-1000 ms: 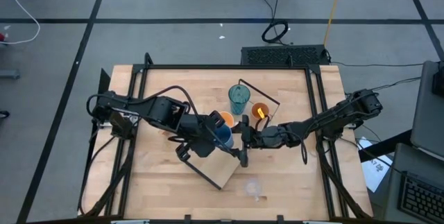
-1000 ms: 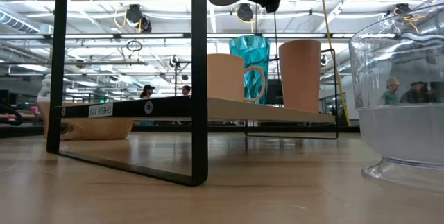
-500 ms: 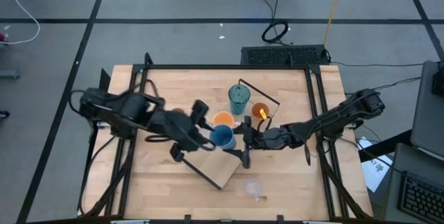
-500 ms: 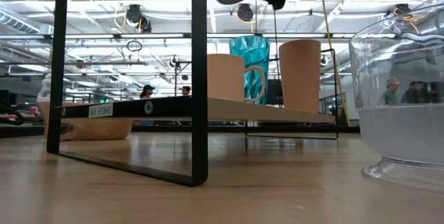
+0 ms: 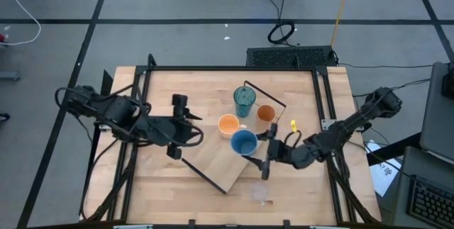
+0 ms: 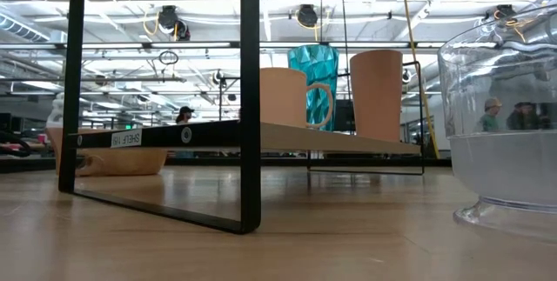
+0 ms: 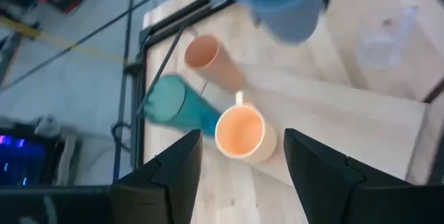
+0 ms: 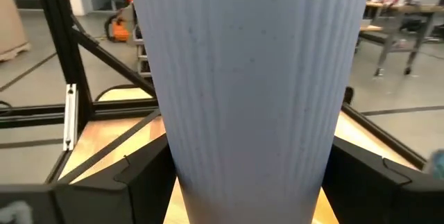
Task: Stack small to large cups/mugs on shelf
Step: Put the blue cup on the shelf
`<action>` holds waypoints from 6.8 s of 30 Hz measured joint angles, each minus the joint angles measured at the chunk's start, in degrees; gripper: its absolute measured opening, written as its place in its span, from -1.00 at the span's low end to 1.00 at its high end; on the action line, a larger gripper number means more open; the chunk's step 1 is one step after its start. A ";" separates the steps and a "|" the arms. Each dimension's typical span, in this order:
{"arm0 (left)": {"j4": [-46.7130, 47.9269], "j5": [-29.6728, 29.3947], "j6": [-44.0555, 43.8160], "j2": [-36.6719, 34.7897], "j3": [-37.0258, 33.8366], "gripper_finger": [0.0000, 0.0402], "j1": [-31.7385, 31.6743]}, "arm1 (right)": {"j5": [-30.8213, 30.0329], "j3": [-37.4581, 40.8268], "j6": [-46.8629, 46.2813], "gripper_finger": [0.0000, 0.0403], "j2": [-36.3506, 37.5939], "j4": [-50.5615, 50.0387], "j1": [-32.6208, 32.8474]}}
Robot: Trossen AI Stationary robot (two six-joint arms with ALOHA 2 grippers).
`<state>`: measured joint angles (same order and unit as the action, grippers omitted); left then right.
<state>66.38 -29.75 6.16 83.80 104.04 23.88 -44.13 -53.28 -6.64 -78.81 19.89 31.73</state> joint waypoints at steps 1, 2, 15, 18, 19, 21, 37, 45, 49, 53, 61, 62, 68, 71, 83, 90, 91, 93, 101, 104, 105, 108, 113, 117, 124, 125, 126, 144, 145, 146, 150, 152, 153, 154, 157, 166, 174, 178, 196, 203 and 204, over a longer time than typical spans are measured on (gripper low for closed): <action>-0.41 -0.79 -1.41 -0.77 -1.74 0.03 0.05 | -1.36 0.00 -0.14 0.46 0.15 -0.22 0.65; -0.94 -1.60 -2.87 -1.58 -3.45 0.03 0.17 | -2.55 0.00 -0.28 0.46 0.35 -0.69 1.35; -14.93 -6.68 -10.44 -11.91 -24.31 0.03 2.31 | -12.87 0.00 -2.17 0.46 -1.02 -1.86 7.90; -19.04 -6.81 -10.44 -14.29 -28.47 0.03 2.77 | -13.17 0.00 -3.11 0.46 -2.36 -1.41 8.26; -20.57 -6.81 -10.31 -15.05 -29.79 0.03 2.93 | -13.19 0.00 -3.17 0.46 -2.87 -1.23 8.23; -23.65 -6.81 -9.69 -16.36 -32.20 0.03 2.95 | -13.36 0.00 -3.32 0.46 -4.09 -0.03 8.13; -31.03 -6.90 -8.88 -19.79 -40.62 0.03 2.88 | -15.92 10.18 -3.17 0.46 -9.90 21.98 6.47; -33.30 -6.88 -8.09 -19.79 -40.99 0.03 2.88 | -15.83 19.67 -0.78 0.46 -10.16 37.42 5.09; -33.58 -6.88 -7.66 -19.78 -40.99 0.03 2.88 | -15.64 20.23 -1.61 0.46 -10.78 37.81 3.93; -33.56 -6.88 -7.66 -19.77 -40.99 0.03 2.88 | -15.61 20.22 -1.19 0.46 -13.64 40.85 2.93; -33.56 -6.85 -7.18 -19.77 -40.99 0.03 2.88 | -15.34 20.17 0.58 0.46 -22.70 52.12 2.35; -33.56 -6.85 -7.07 -19.77 -40.99 0.03 2.88 | -15.34 20.17 0.67 0.46 -23.61 52.72 2.23; -33.61 -6.85 -6.89 -19.77 -40.99 0.03 2.88 | -15.35 20.17 -1.09 0.46 -27.04 53.64 1.28; -33.61 -6.85 -6.91 -19.77 -40.99 0.03 2.88 | -15.35 20.17 -1.63 0.46 -28.04 53.65 1.04; -33.35 -4.81 -6.89 -19.77 -40.99 0.03 2.88 | -15.35 20.17 -5.05 0.46 -31.98 53.64 -0.52; -31.69 -1.10 -6.21 -19.77 -40.99 0.03 2.90 | -15.35 20.17 -4.42 0.46 -31.98 53.24 -0.83; -31.43 -0.92 -6.21 -19.77 -40.99 0.03 2.90 | -15.35 20.17 -4.57 0.46 -31.98 53.00 -0.98; -31.20 -0.09 -6.21 -19.77 -40.99 0.03 2.90 | -15.35 20.17 -4.61 0.46 -31.98 52.77 -1.34; -30.37 0.34 -6.52 -19.77 -40.99 0.03 2.90 | -14.32 20.17 -5.64 0.49 -31.95 51.18 -2.25; -30.35 0.34 -6.65 -19.77 -40.99 0.03 2.90 | -13.81 20.17 -7.11 0.49 -31.93 50.25 -2.50; -30.36 0.34 -6.65 -19.77 -40.99 0.03 2.90 | -13.52 20.17 -7.36 0.49 -31.93 49.85 -2.56; -30.37 0.32 -6.65 -19.77 -40.99 0.03 2.90 | -12.93 20.17 -7.45 0.50 -31.93 49.71 -2.56; -30.35 0.32 -6.78 -19.77 -40.99 0.03 2.90 | -12.88 20.17 -7.40 0.50 -31.93 49.25 -2.56; -30.35 0.32 -6.87 -19.77 -40.99 0.03 2.90 | -12.89 20.17 -7.66 0.50 -31.93 48.31 -2.65; -30.32 0.33 -6.90 -19.77 -40.99 0.03 2.88 | -12.82 20.17 -7.67 0.50 -31.93 48.14 -2.67; -30.25 0.32 -6.94 -19.77 -40.99 0.03 2.90 | -12.82 20.17 -7.67 0.51 -31.93 48.14 -2.67; -30.15 0.33 -7.00 -19.77 -41.01 0.03 2.88 | -12.82 20.17 -7.67 0.52 -31.93 48.14 -2.67; -30.09 1.28 -7.53 -19.75 -40.99 0.03 2.89 | -13.16 20.17 -6.14 0.77 -30.20 47.88 -1.88; -30.09 1.28 -7.55 -19.75 -40.99 0.03 2.89 | -13.63 20.17 -5.60 0.77 -29.64 47.92 -1.57; -30.09 1.28 -7.57 -19.75 -40.99 0.03 2.88 | -14.36 20.15 -4.96 0.77 -28.96 47.80 -1.22; -30.07 1.28 -7.55 -19.75 -40.99 0.03 2.89 | -14.99 20.15 -2.46 0.77 -26.08 46.73 -0.39; -30.07 1.28 -7.55 -19.76 -41.01 0.03 2.89 | -15.30 20.15 -1.39 0.77 -24.56 46.55 -0.11; -30.07 1.28 -7.55 -19.75 -41.00 0.03 2.88 | -15.69 20.15 -0.93 0.77 -23.79 46.09 -0.03; -30.07 1.28 -7.55 -19.75 -41.01 0.03 2.88 | -15.83 20.15 -0.72 0.77 -23.10 45.32 0.02; -30.07 1.28 -7.55 -19.75 -41.01 0.03 2.89 | -15.81 20.15 -0.65 0.77 -21.82 43.15 -0.13; -30.07 1.30 -7.52 -19.75 -41.01 0.03 2.88 | -14.14 20.15 -6.75 0.77 -21.86 36.80 -1.14; -30.11 1.28 -7.52 -19.75 -41.01 0.03 2.88 | -10.65 20.15 -8.22 0.77 -21.86 35.25 -2.42; -30.11 1.28 -7.58 -19.75 -41.01 0.03 2.88 | -9.74 20.15 -9.00 0.77 -21.90 34.15 -3.22; -30.13 1.30 -7.67 -19.75 -41.01 0.03 2.90 | -9.56 20.15 -7.21 0.96 -21.86 35.08 -3.24; -30.13 1.31 -7.72 -19.75 -41.01 0.03 2.89 | -9.63 20.15 -6.81 0.98 -20.56 35.14 -3.15; -30.11 1.32 -7.72 -19.75 -41.01 0.03 2.88 | -9.63 20.15 -6.33 0.98 -20.06 34.84 -3.04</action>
<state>36.27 -28.42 -1.56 64.05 63.02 26.76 -53.76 -33.12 -12.97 -98.87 54.73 28.69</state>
